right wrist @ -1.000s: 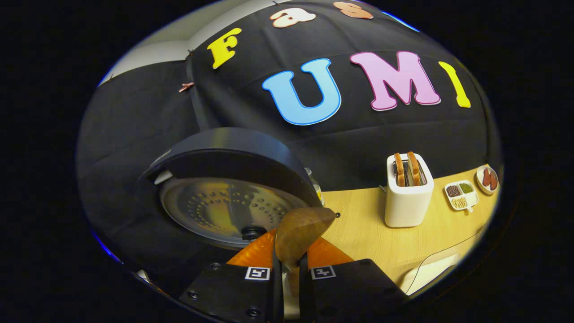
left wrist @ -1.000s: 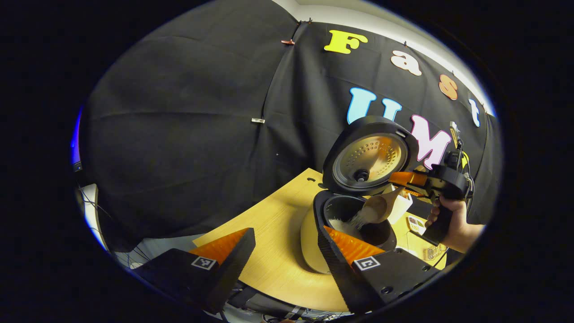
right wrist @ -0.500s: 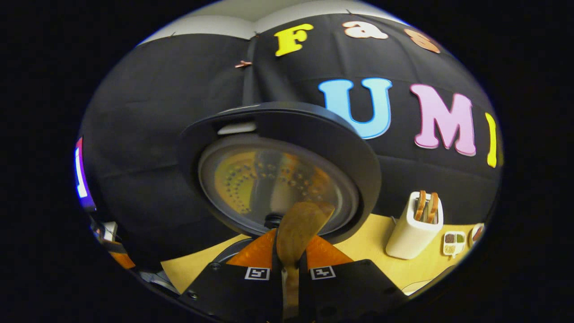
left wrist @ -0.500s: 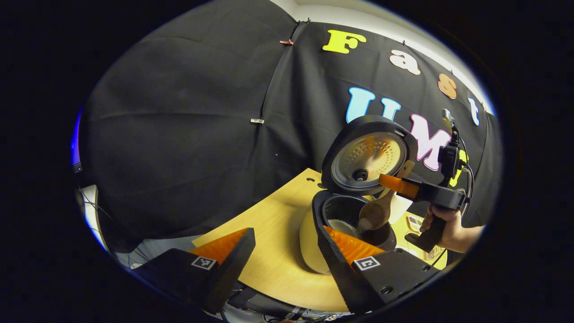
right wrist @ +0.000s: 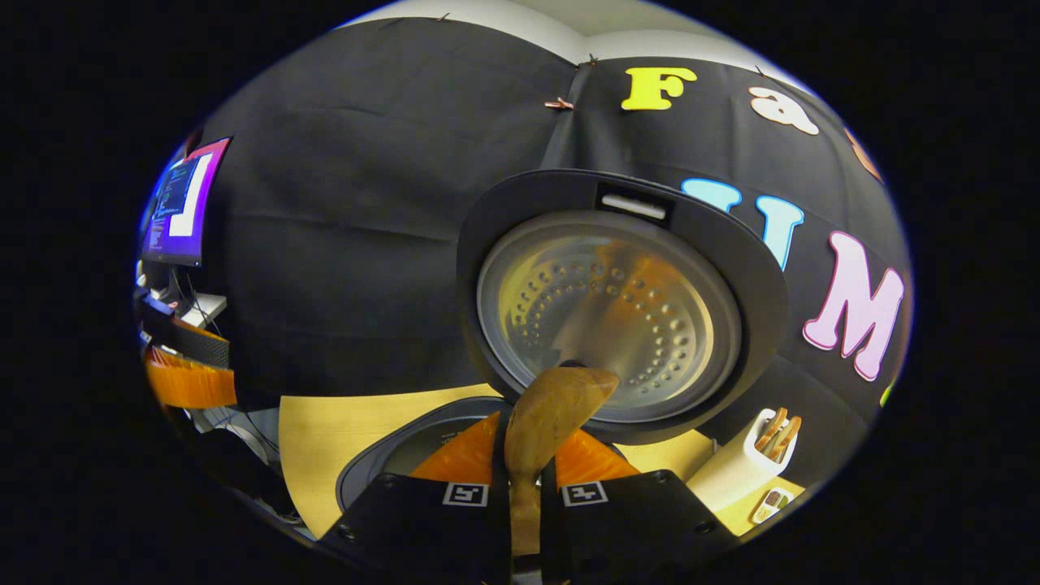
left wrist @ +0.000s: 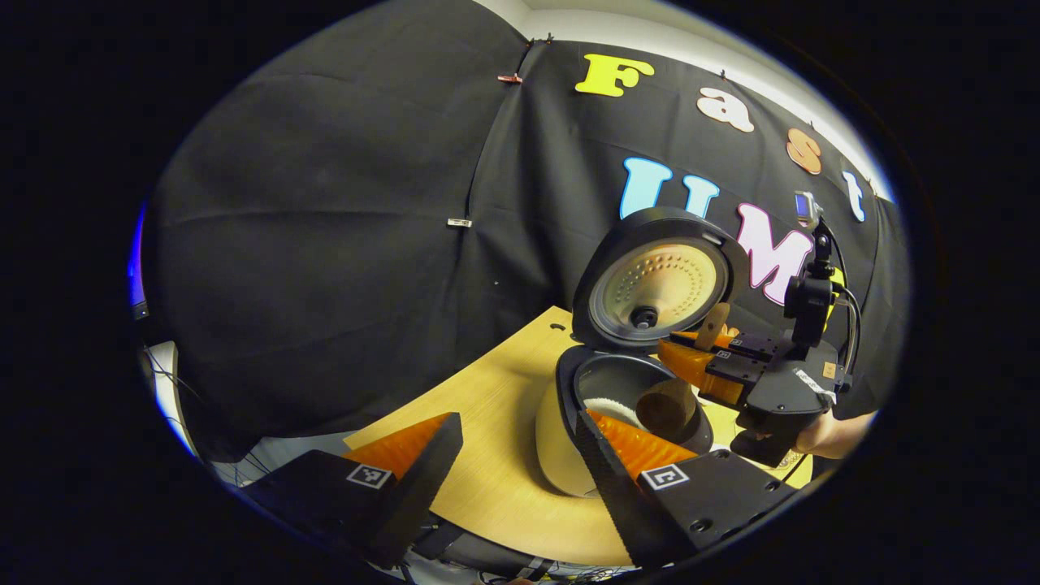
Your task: Close the left gripper, press the button to open the rice cooker; take a wooden spoon from the chopstick holder with the right hand, scoop a spoonful of rice and pour it into the rice cooker, then put the wooden spoon back into the chopstick holder.
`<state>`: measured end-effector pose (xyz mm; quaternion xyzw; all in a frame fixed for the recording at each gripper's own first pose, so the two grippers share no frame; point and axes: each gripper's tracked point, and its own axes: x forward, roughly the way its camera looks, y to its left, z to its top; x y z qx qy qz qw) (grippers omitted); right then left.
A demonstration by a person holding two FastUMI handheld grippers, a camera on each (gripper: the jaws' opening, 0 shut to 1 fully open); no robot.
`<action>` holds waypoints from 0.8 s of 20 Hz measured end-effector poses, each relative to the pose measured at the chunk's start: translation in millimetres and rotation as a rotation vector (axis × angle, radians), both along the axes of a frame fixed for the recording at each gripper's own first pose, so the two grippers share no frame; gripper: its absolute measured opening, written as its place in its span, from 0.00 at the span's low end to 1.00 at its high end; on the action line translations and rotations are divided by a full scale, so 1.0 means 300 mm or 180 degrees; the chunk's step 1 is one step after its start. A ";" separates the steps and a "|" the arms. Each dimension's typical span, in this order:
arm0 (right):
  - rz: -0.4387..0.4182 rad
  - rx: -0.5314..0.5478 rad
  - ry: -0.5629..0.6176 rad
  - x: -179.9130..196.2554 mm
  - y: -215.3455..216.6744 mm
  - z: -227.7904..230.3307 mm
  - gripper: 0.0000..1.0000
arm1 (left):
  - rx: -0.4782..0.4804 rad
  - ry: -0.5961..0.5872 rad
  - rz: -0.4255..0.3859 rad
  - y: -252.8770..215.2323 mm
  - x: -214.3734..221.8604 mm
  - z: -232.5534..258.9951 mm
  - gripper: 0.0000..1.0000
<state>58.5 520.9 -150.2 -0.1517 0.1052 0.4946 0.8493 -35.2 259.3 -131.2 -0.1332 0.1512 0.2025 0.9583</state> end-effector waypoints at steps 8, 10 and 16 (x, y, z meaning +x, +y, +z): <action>-0.0666 0.0787 0.0644 0.095 -0.154 0.224 0.18 | 0.0056 -0.0056 -0.0169 -0.096 0.030 0.037 0.95; -0.0891 0.1022 0.0814 0.131 -0.241 0.278 0.18 | 0.0082 -0.0088 -0.0240 -0.132 0.046 0.053 0.95; -0.1607 0.1540 0.1088 0.254 -0.616 0.391 0.18 | 0.0180 -0.0153 -0.0495 -0.275 0.117 0.102 0.95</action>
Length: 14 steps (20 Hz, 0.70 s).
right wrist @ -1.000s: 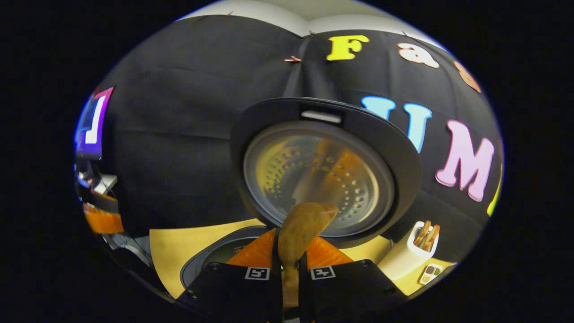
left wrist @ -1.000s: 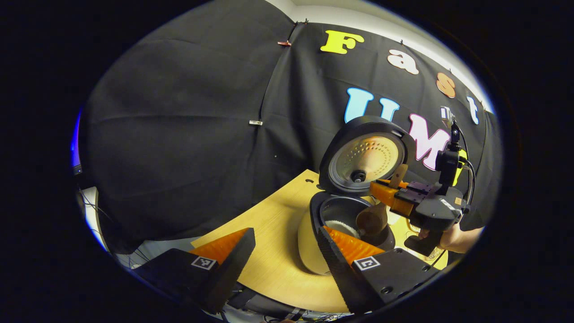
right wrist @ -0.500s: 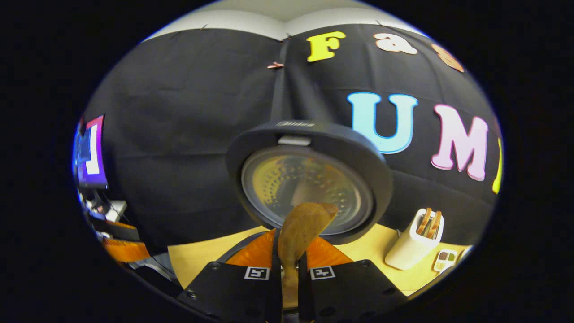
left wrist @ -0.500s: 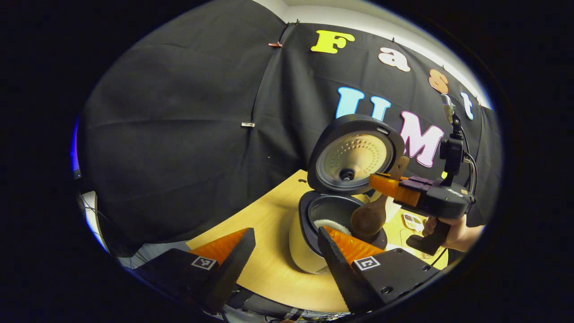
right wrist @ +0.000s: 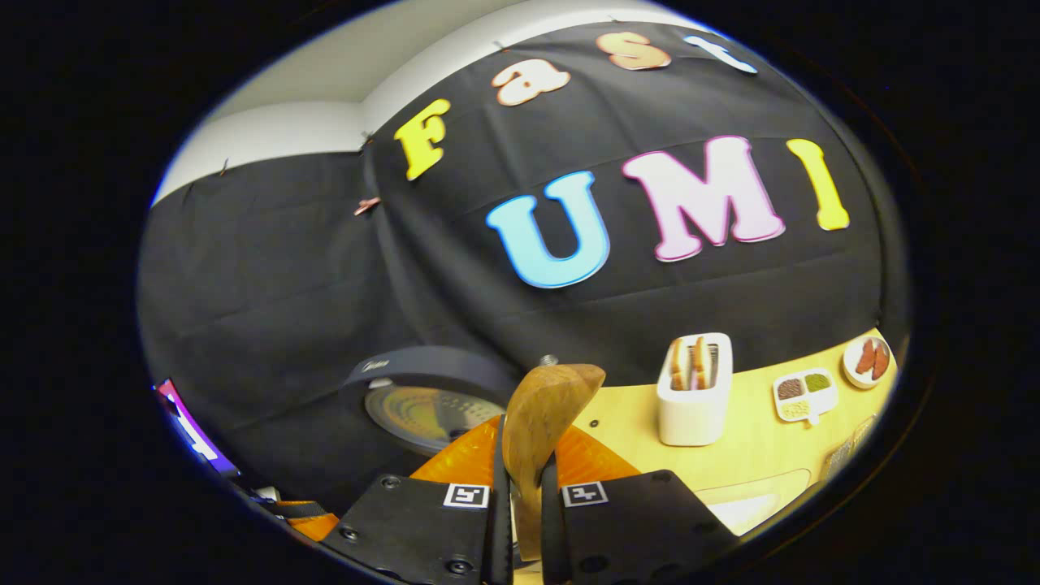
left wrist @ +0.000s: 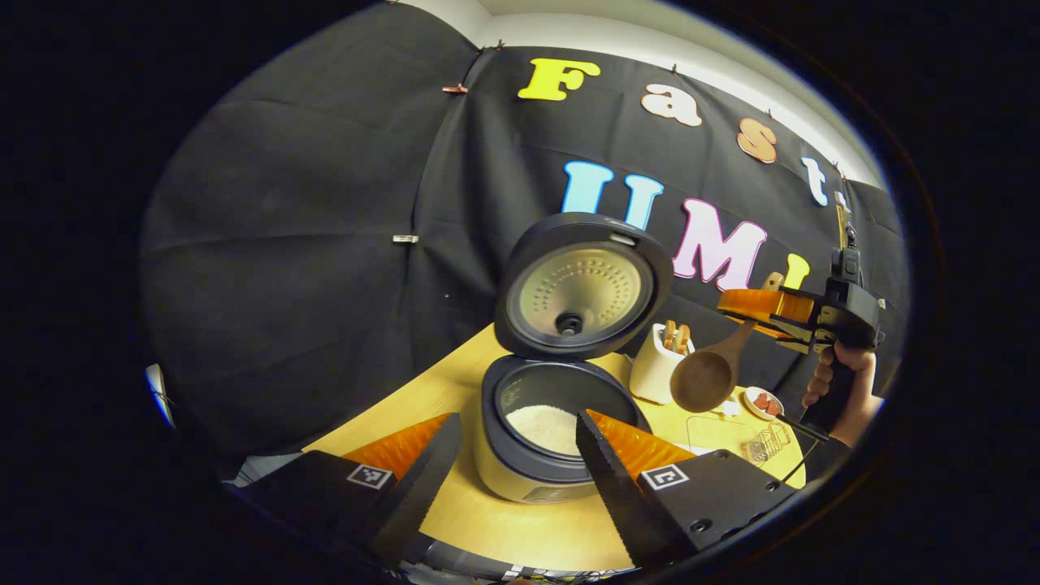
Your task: Close the left gripper, press the button to open the rice cooker; take a wooden spoon from the chopstick holder with the right hand, scoop a spoonful of rice and pour it into the rice cooker, then put the wooden spoon back into the chopstick holder.
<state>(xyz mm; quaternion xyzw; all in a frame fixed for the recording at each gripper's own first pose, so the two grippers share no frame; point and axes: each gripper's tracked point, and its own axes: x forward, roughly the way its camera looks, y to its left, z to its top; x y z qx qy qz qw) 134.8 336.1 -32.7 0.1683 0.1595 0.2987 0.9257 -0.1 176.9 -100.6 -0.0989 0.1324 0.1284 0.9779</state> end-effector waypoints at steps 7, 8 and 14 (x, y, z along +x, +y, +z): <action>-0.0940 0.0258 0.0160 0.163 -0.541 0.029 0.18 | 0.0001 -0.0025 -0.0204 -0.191 0.084 0.029 0.95; -0.1072 0.0288 0.0176 0.185 -0.618 0.022 0.18 | -0.0009 -0.0026 -0.0210 -0.214 0.094 0.031 0.95; -0.1818 0.0452 0.0311 0.302 -1.076 -0.037 0.18 | 0.0022 -0.0032 -0.0116 -0.303 0.152 0.054 0.95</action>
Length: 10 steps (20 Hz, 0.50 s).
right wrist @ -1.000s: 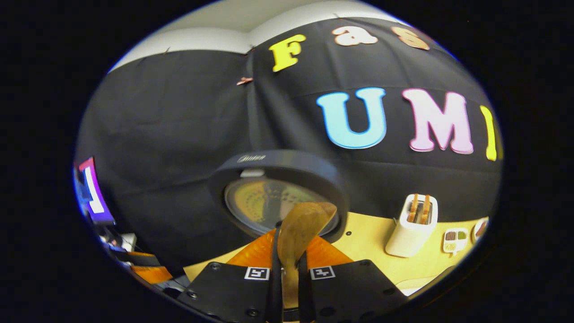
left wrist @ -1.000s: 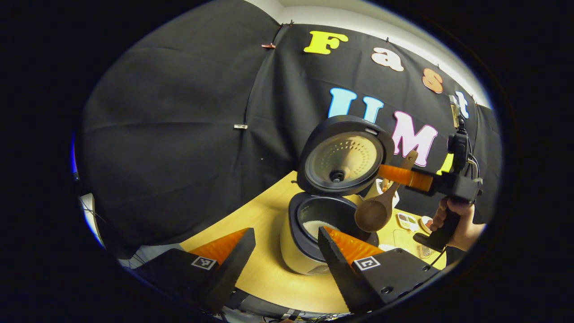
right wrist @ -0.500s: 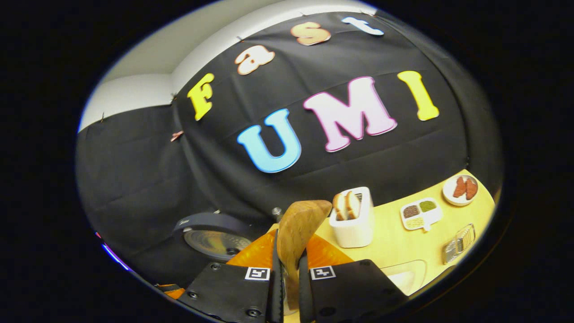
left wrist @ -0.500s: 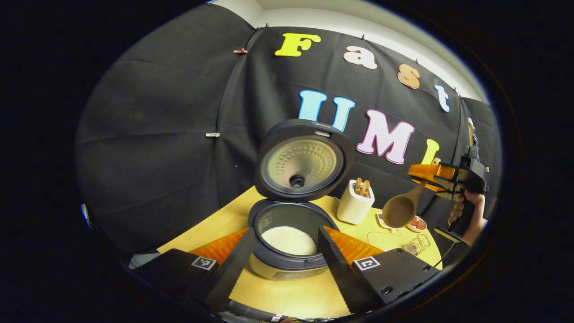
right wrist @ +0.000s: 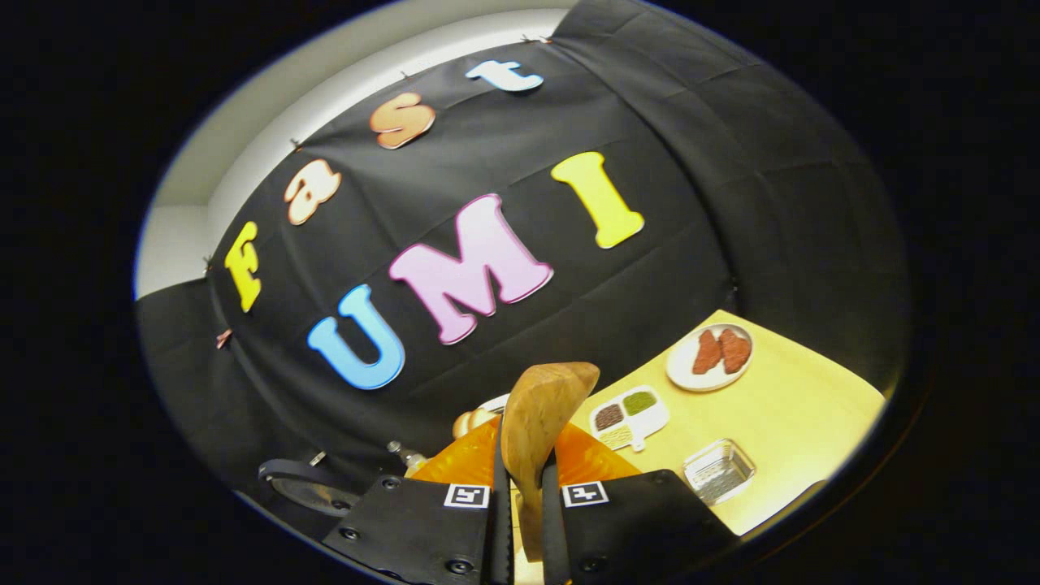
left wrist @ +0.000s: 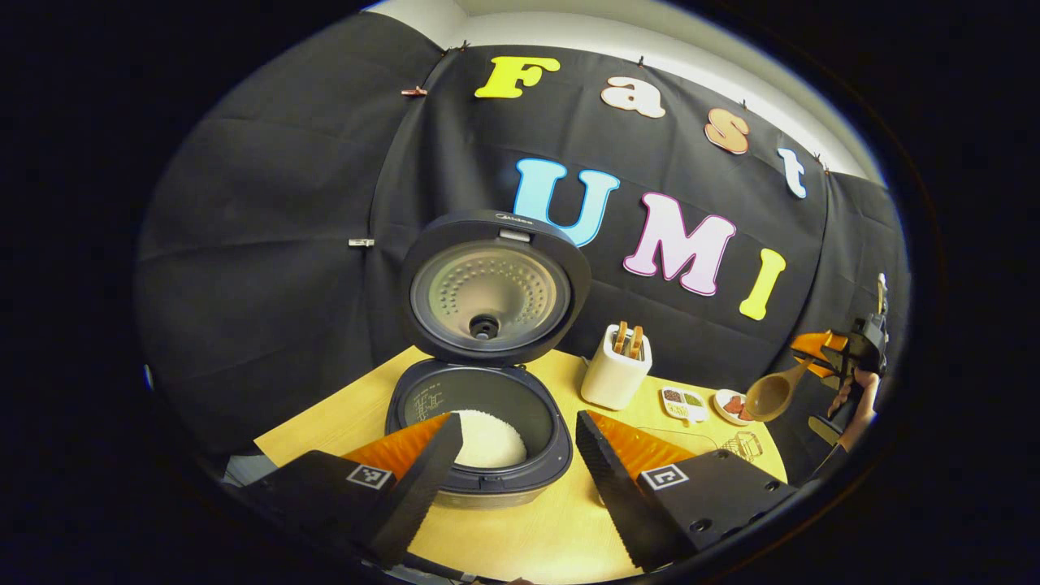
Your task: Close the left gripper, press the button to open the rice cooker; take a wooden spoon from the chopstick holder with the right hand, scoop a spoonful of rice and pour it into the rice cooker, then put the wooden spoon back into the chopstick holder.
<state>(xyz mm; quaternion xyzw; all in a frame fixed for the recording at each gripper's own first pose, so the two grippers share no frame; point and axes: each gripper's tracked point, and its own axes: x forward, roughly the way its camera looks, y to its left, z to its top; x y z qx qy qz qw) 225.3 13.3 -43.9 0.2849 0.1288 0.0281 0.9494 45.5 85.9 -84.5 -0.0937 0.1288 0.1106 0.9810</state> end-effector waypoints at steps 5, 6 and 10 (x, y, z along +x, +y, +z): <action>-0.0394 -0.0008 0.0194 0.054 -0.271 -0.128 0.18 | 0.0068 0.0007 0.0216 -0.037 0.012 0.022 0.95; -0.0441 -0.0009 0.0245 0.062 -0.311 -0.160 0.18 | 0.0092 0.0020 0.0260 -0.042 0.008 0.021 0.96; -0.0511 -0.0090 0.0445 0.099 -0.416 -0.294 0.18 | 0.0086 0.0066 0.0473 -0.064 -0.010 0.019 0.95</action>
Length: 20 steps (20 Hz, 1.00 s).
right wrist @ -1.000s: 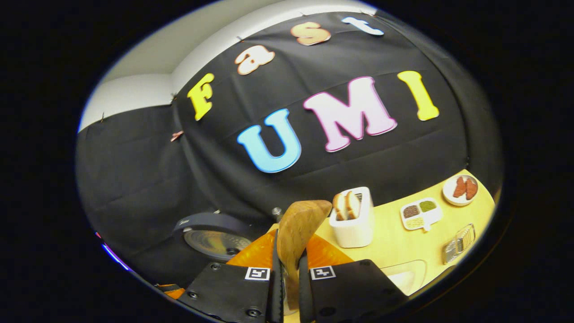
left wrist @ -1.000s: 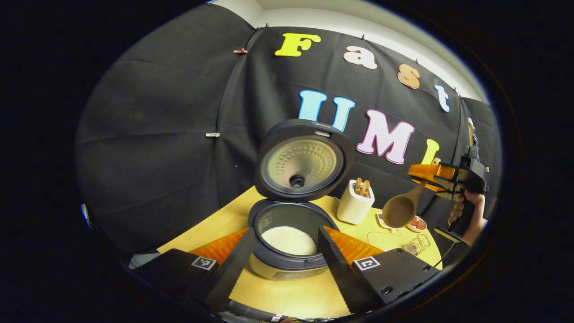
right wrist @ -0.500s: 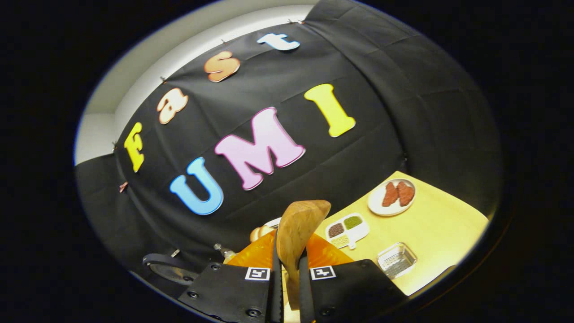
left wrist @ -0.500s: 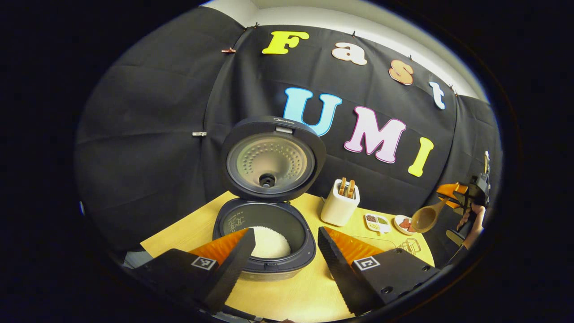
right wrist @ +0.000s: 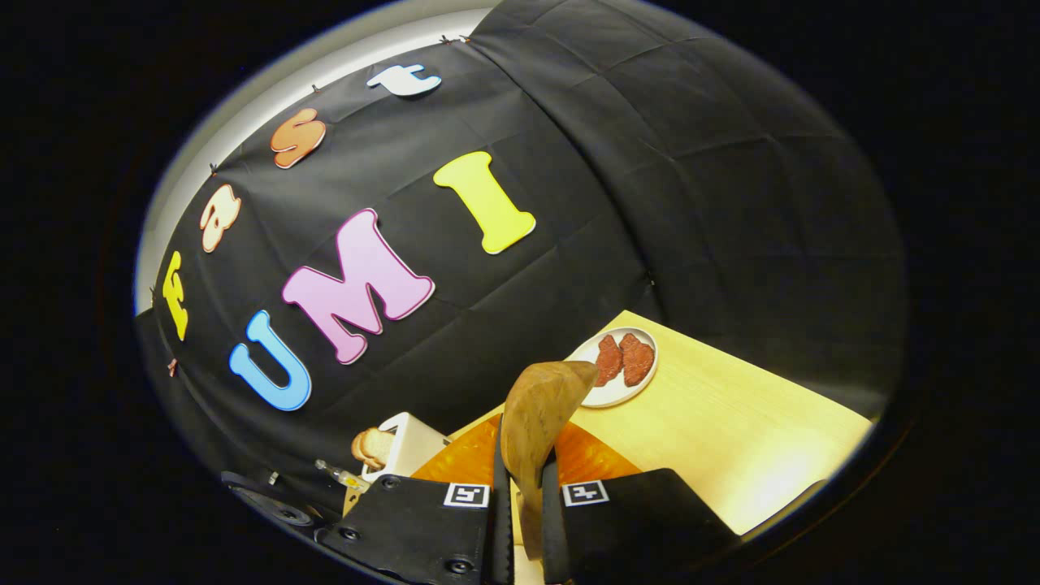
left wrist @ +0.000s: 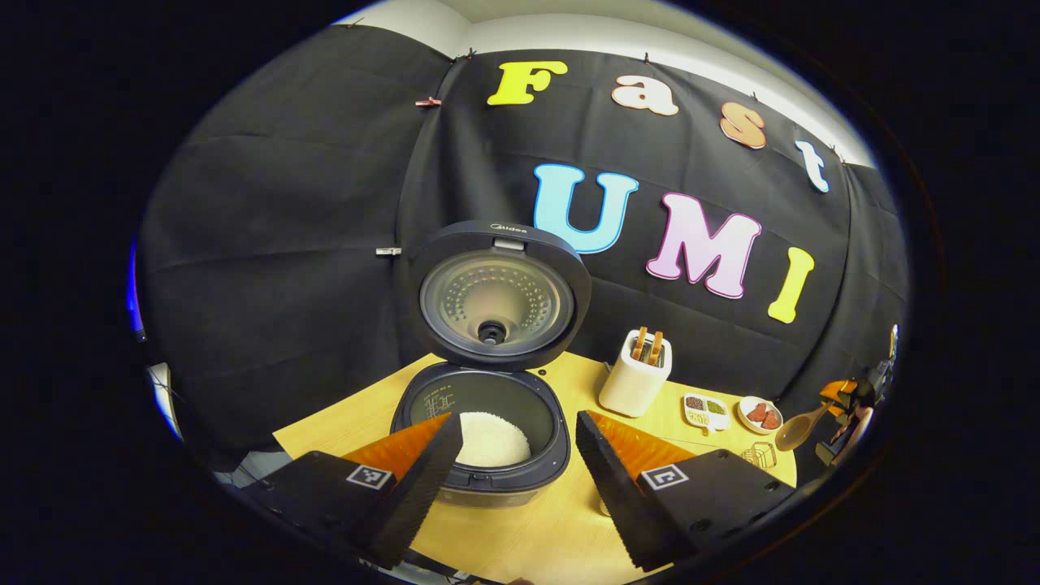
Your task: Close the left gripper, press the button to open the rice cooker; take a wooden spoon from the chopstick holder with the right hand, scoop a spoonful of rice and pour it into the rice cooker, then put the wooden spoon back into the chopstick holder.
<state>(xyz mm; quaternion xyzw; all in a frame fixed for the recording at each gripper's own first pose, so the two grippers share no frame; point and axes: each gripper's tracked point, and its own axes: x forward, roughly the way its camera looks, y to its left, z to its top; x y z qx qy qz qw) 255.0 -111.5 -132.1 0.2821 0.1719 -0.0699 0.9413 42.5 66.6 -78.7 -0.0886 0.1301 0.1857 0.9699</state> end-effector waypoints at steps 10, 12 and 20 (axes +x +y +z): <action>0.0384 -0.0210 0.0432 0.064 0.021 -0.291 0.18 | 0.0181 0.0054 0.0367 -0.028 -0.036 0.036 0.95; 0.0412 -0.0234 0.0503 0.061 0.023 -0.336 0.19 | 0.0264 0.0046 0.0392 -0.024 -0.026 0.053 0.95; 0.0368 -0.0255 0.0603 0.045 0.046 -0.387 0.22 | 0.0677 -0.0262 0.0449 0.000 0.056 0.221 0.95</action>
